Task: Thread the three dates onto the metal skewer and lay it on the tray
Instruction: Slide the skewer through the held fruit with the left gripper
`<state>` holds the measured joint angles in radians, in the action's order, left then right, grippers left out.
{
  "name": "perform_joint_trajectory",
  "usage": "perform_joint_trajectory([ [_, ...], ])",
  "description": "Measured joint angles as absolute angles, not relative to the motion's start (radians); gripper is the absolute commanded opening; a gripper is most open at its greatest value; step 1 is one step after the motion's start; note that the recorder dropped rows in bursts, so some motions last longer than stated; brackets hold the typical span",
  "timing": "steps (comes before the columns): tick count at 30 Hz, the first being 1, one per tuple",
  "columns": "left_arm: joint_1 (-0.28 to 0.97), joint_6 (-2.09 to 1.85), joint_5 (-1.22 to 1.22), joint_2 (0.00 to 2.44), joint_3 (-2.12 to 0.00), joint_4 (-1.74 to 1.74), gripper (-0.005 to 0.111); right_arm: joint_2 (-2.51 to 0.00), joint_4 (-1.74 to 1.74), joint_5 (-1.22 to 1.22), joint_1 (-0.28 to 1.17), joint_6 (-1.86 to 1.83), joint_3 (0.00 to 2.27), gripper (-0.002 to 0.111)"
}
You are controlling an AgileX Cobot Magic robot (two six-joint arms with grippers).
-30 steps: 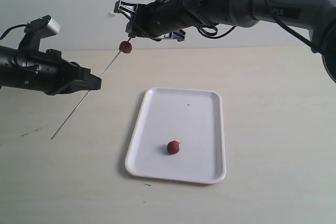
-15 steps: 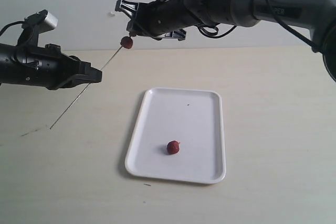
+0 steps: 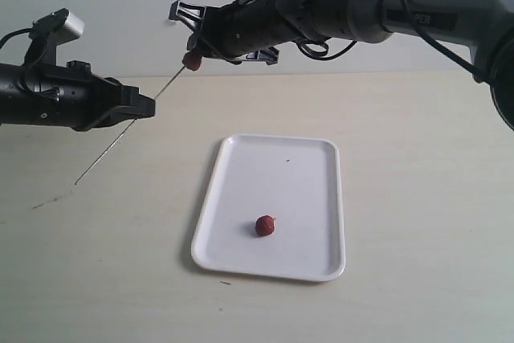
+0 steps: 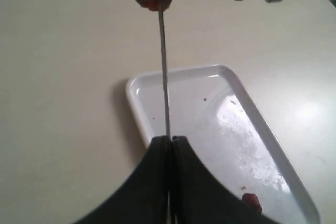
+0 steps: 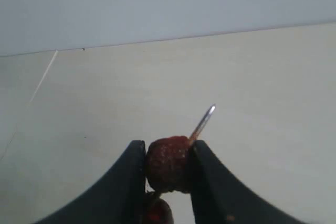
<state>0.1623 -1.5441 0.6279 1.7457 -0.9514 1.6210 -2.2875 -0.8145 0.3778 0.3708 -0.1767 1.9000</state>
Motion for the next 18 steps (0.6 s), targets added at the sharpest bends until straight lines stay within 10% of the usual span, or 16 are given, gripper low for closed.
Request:
perform_joint_trajectory([
  [18,0.162,-1.578,0.618,1.746,-0.951,1.661,0.000,-2.288,-0.916,0.455,0.371,-0.290,1.900,0.029],
])
